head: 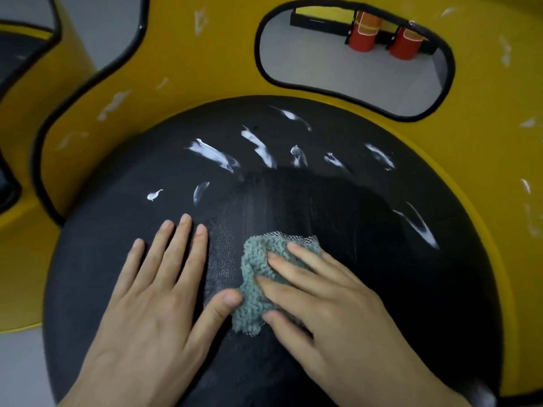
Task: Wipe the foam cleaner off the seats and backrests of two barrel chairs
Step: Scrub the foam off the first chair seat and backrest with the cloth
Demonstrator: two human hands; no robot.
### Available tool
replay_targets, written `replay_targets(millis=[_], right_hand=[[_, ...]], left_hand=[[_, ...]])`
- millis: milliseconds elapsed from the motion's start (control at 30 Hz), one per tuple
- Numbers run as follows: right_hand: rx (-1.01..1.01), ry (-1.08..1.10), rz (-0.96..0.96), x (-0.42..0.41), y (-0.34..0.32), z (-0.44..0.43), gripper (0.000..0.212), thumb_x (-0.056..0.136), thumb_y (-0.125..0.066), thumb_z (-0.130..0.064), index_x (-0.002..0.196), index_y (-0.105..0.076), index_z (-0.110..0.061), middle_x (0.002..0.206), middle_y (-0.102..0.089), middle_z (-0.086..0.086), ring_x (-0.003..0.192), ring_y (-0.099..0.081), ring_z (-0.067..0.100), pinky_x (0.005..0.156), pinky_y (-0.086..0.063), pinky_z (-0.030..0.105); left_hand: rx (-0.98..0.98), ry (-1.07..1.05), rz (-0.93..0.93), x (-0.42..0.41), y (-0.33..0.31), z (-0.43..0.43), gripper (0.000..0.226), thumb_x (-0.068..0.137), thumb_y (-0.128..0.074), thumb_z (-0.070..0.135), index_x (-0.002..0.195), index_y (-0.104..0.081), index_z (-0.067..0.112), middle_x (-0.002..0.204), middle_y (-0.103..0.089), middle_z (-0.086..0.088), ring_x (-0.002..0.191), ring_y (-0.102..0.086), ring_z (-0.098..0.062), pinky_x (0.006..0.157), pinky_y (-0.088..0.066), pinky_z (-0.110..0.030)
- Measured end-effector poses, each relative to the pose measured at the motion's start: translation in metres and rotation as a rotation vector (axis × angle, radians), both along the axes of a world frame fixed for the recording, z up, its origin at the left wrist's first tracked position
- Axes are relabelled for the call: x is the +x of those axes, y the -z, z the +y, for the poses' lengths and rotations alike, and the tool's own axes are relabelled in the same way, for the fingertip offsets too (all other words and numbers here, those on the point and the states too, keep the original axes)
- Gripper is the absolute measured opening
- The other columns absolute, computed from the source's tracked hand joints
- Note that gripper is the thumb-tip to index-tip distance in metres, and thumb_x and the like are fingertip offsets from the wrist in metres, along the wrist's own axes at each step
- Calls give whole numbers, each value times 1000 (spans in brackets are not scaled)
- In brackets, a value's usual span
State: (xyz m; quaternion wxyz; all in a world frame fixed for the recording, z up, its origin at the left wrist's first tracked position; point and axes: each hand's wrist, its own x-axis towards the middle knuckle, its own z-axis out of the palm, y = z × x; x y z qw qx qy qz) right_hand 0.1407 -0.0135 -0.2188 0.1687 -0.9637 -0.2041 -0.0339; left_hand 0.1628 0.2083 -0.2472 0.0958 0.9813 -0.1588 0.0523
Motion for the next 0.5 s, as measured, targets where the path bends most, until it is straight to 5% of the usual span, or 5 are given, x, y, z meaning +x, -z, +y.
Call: replay_targets(millis=[133, 267, 333, 433, 500], right_hand=[[459, 69, 43, 8, -20, 2, 22, 96, -60, -29, 114, -72, -31, 123, -66, -24, 119, -59, -6, 105, -46, 22], [1341, 220, 548, 13, -51, -5, 23, 94, -58, -15, 99, -77, -26, 105, -76, -3, 100, -72, 12, 84, -55, 25], [1208, 244, 521, 14, -50, -14, 25, 95, -58, -8, 99, -74, -27, 106, -76, -4, 102, -71, 10, 83, -55, 26], [521, 339, 205, 14, -35, -37, 38, 97, -53, -7, 107, -66, -41, 123, -64, -26, 126, -50, -10, 100, -45, 19], [292, 325, 82, 14, -32, -51, 46, 95, -46, -6, 111, -61, -47, 134, -50, -37, 136, -28, -19, 108, -28, 14]], left_hand=[[-13, -2, -2, -1, -1, 0, 81, 105, -15, 68, 156, -37, 9, 164, -31, -10, 153, -19, -21, 121, -9, -41], [-24, 2, 4, -1, -1, 1, 78, 105, -14, 66, 158, -34, 11, 165, -28, -9, 154, -16, -20, 122, -9, -41], [-26, -1, 2, -1, -1, 1, 79, 105, -15, 66, 157, -35, 11, 165, -29, -9, 154, -16, -20, 122, -8, -41], [-33, 1, -10, -1, 0, 0, 79, 105, -17, 67, 156, -37, 10, 164, -30, -10, 153, -18, -21, 121, -10, -42], [-39, 2, -13, 0, 0, 0, 80, 104, -17, 68, 156, -37, 10, 164, -31, -10, 153, -18, -21, 121, -10, -43]])
